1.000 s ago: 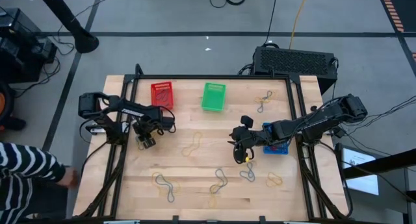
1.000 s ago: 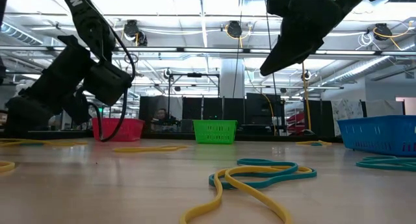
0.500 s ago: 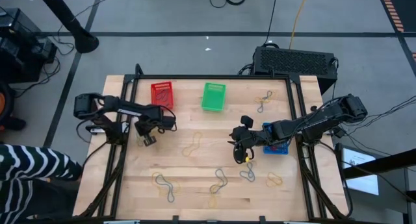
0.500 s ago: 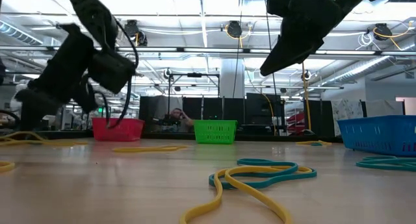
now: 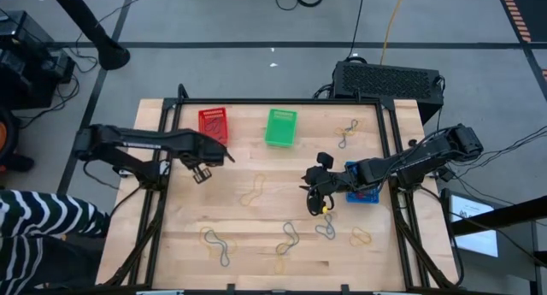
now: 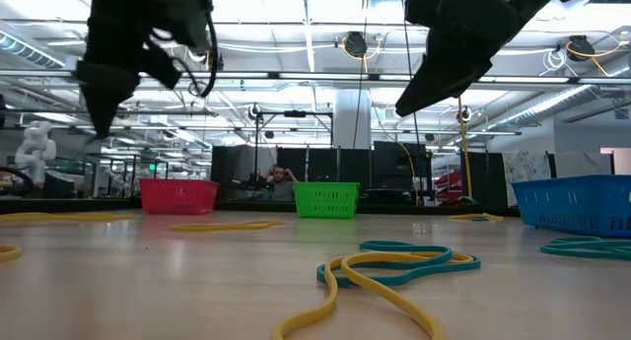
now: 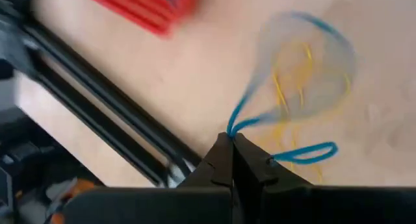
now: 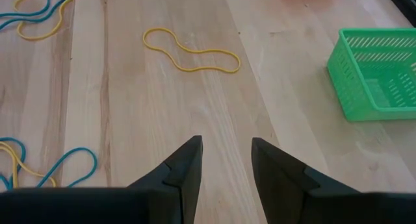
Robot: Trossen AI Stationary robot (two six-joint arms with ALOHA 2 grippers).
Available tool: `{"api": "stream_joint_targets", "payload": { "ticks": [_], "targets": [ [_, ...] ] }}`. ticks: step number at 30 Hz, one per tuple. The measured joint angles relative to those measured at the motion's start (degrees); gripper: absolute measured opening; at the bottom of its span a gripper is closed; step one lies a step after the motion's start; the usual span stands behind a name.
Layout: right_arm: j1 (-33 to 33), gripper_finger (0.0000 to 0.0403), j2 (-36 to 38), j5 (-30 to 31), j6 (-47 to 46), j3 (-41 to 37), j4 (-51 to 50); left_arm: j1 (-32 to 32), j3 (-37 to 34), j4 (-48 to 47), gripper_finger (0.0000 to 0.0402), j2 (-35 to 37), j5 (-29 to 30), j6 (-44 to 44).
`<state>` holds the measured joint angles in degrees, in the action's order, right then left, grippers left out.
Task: Sort rubber bands into baskets
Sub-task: Put the blue rubber band into the red bin
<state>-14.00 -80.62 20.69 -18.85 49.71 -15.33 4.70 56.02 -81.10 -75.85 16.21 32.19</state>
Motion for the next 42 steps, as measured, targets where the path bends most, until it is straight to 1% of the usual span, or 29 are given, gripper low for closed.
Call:
{"api": "stream_joint_targets", "payload": {
  "ticks": [2, 5, 8, 13, 16, 20, 23, 26, 28, 32, 37, 42],
  "targets": [
    [0.0, 0.0125, 0.01, 0.0, 0.0, 0.01, 0.0, 0.04, 0.64, 1.59, 0.0001, 0.78, 2.87, 0.51],
    [0.0, 0.0125, 0.02, -0.02, -0.03, 0.02, 0.0, 0.21, 0.64, 6.57, 0.0001, 1.22, 6.11, 0.0],
    [0.0, 0.0125, 0.02, -0.02, -0.62, 0.02, 0.0, 0.34, 0.64, 11.18, 0.0001, 1.22, 9.77, -3.44],
    [0.0, 0.0125, 0.0, -0.04, -0.63, 0.0, -0.1, 3.64, 0.64, 19.07, 0.0001, 1.74, 10.44, -10.69],
    [0.0, 0.0125, 0.0, -0.04, -0.63, 0.02, -0.28, 7.24, 0.64, 22.2, 0.0, 2.21, 10.68, -14.94],
    [0.0, 0.0125, 0.02, -0.04, -0.63, 0.02, -0.7, 13.62, 0.64, 25.79, 0.0, 2.71, 11.27, -18.63],
    [0.0, 0.0125, 0.0, -0.04, -0.63, 0.02, -0.86, 18.4, 0.64, 29.92, 0.0, 2.71, 11.1, -21.92],
    [0.02, 0.0125, 0.0, -0.04, -0.63, 0.02, -0.9, 23.07, 0.64, 33.87, 0.0, 2.45, 8.5, -25.12],
    [0.0, 0.0125, 0.02, -0.04, -0.63, 0.0, -0.95, 26.1, 0.64, 34.64, 0.0, 2.33, 6.64, -26.8],
    [0.0, 0.0125, 0.02, -0.04, -0.66, 0.02, -2.23, 31.26, 0.64, 34.49, 0.0, 2.34, 6.19, -27.05],
    [0.01, 0.0125, 0.0, -0.04, -0.66, 0.0, -3.39, 34.46, 0.64, 34.61, 0.0, 2.16, 1.84, -27.17],
    [0.01, 0.0125, 0.01, -0.04, -0.66, 0.02, -3.37, 34.92, 0.6, 34.56, 0.0, 1.97, 0.91, -26.98]
  ]
}}
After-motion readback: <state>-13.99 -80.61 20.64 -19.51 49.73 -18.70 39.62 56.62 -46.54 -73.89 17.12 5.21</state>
